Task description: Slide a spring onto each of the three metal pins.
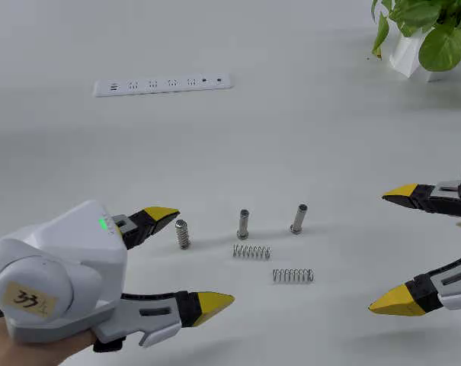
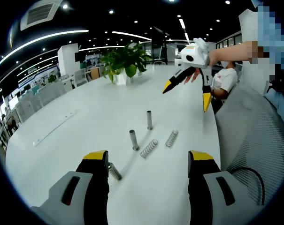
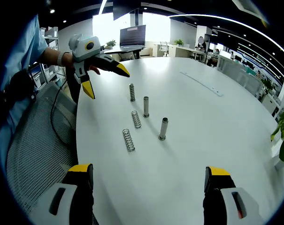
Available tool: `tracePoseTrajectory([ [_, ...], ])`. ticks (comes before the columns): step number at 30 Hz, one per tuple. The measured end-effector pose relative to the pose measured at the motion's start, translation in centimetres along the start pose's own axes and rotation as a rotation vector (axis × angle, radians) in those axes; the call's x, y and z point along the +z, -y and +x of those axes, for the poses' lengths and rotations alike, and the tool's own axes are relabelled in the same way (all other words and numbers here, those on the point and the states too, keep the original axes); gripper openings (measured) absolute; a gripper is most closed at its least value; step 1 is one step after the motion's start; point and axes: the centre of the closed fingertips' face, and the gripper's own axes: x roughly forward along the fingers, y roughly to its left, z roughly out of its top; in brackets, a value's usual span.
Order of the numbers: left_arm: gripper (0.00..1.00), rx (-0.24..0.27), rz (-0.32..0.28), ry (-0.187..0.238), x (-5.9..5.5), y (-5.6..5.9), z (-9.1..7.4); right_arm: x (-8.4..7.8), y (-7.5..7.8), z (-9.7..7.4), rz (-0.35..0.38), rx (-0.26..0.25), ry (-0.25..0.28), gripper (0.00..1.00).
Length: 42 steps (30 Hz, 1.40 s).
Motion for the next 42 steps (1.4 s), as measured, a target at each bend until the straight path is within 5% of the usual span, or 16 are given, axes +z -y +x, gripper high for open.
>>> tracePoseTrajectory([
  [16,0.35,-0.032,0.045,-0.082,-1.9,0.3,4.9,-1.3,-0.8,-0.8,0.057,-0.016,0.009,0.98],
  [30,0.24,-0.003,0.042,-0.144,-3.7,0.0,7.1,-2.5,-1.6,-1.0,0.096,-0.015,0.002,0.97],
  [42,0.21,-0.005,0.016,-0.157,-4.0,0.0,7.9,-2.9,-1.7,-0.8,0.116,-0.015,0.004,0.96],
])
